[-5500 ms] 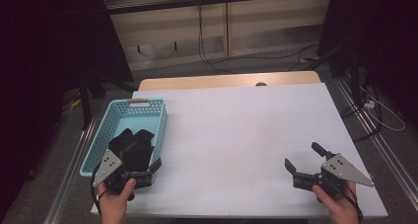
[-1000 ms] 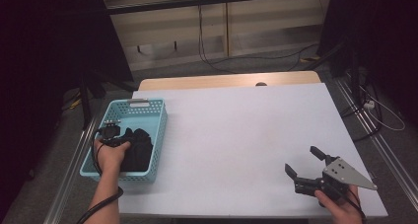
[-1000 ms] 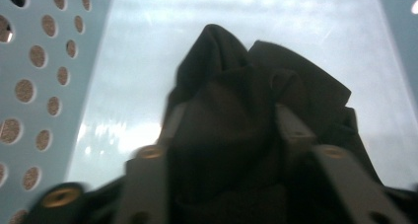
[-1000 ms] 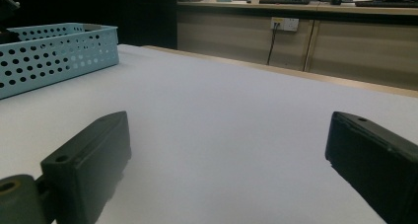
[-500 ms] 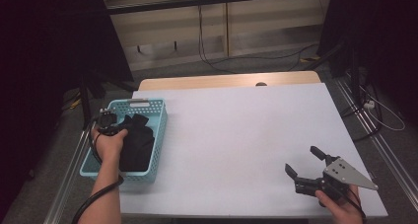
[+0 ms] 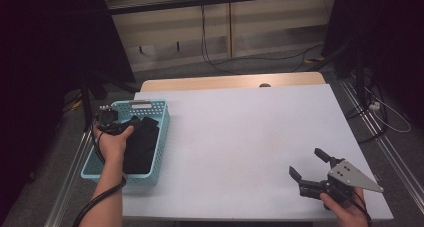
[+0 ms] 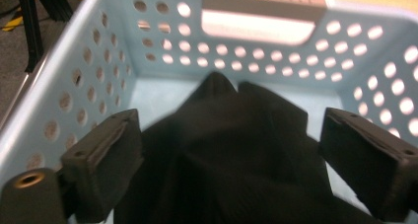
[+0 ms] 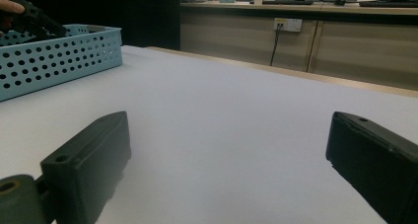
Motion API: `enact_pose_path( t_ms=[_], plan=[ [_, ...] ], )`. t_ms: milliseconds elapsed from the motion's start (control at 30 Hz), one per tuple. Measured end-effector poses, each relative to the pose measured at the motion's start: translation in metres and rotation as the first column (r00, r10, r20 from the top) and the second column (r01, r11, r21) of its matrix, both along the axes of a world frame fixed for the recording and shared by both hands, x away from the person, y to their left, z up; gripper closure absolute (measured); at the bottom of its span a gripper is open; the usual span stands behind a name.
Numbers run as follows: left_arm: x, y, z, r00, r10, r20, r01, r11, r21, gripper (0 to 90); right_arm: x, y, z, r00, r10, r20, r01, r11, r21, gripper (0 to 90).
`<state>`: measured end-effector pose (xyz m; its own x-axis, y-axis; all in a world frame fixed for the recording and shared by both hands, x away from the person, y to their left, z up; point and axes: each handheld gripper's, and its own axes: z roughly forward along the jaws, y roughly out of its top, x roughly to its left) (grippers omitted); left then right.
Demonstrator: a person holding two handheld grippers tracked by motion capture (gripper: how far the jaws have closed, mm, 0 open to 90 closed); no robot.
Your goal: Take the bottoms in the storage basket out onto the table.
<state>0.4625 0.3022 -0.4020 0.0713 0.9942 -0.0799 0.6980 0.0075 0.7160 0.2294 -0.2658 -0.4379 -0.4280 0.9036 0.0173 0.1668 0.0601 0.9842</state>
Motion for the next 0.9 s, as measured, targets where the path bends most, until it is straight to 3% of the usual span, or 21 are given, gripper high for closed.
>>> enact_pose_path(
  t_ms=[67,100,200,233,267,333,400,500,600,800,833,900],
  plan=[
    [-0.005,-0.002,-0.004,0.9998,0.004,-0.021,-0.004,1.0000,0.009,6.3,-0.001,0.001,0.000,1.0000,0.005,0.003,-0.005,1.000,-0.003,2.4],
    [-0.009,-0.003,-0.008,0.9985,0.004,-0.054,-0.003,0.9998,0.021,6.2,-0.001,0.002,0.001,1.0000,0.005,0.005,-0.005,1.000,-0.001,2.4],
    [-0.011,-0.003,-0.012,0.9978,0.004,-0.067,-0.002,0.9997,0.025,6.1,-0.002,0.002,0.001,0.9999,0.007,0.008,-0.007,1.000,-0.005,2.4],
    [-0.013,-0.004,-0.016,0.9944,0.007,-0.105,-0.004,0.9996,0.026,5.8,-0.002,0.002,0.001,0.9999,0.006,0.010,-0.006,1.000,-0.006,2.5],
    [-0.013,-0.004,-0.016,0.9944,0.007,-0.105,-0.004,0.9996,0.026,5.8,-0.002,0.002,0.001,0.9999,0.006,0.010,-0.006,1.000,-0.006,2.5],
    [-0.014,-0.004,-0.018,0.9914,0.000,-0.131,0.009,0.9977,0.067,5.8,-0.001,0.001,0.001,1.0000,0.005,0.006,-0.005,1.000,-0.002,2.4],
    [-0.014,-0.007,-0.023,0.9903,0.012,-0.138,-0.002,0.9978,0.067,5.7,-0.001,0.001,0.001,1.0000,0.004,0.004,-0.004,1.000,-0.001,2.4],
    [-0.015,-0.008,-0.035,0.9814,0.005,-0.192,0.007,0.9979,0.064,4.8,-0.001,0.001,0.001,1.0000,0.004,0.003,-0.004,1.000,-0.004,2.4],
    [-0.015,-0.008,-0.045,0.9786,0.034,-0.203,-0.024,0.9983,0.052,0.3,-0.002,0.002,0.001,0.9999,0.005,0.009,-0.005,1.000,-0.007,2.4],
    [-0.014,-0.013,-0.046,0.9723,0.076,-0.221,-0.062,0.9957,0.069,0.4,-0.001,0.002,0.001,1.0000,0.006,0.006,-0.006,1.000,-0.008,2.4],
    [-0.014,-0.014,-0.044,0.9701,0.077,-0.230,-0.062,0.9954,0.073,2.0,0.000,0.002,0.001,1.0000,0.006,0.006,-0.006,1.000,-0.007,2.4],
    [-0.013,-0.016,-0.041,0.9684,0.071,-0.239,-0.055,0.9960,0.070,13.4,0.000,0.002,0.001,0.9999,0.009,0.007,-0.009,1.000,-0.007,2.4]
  ],
)
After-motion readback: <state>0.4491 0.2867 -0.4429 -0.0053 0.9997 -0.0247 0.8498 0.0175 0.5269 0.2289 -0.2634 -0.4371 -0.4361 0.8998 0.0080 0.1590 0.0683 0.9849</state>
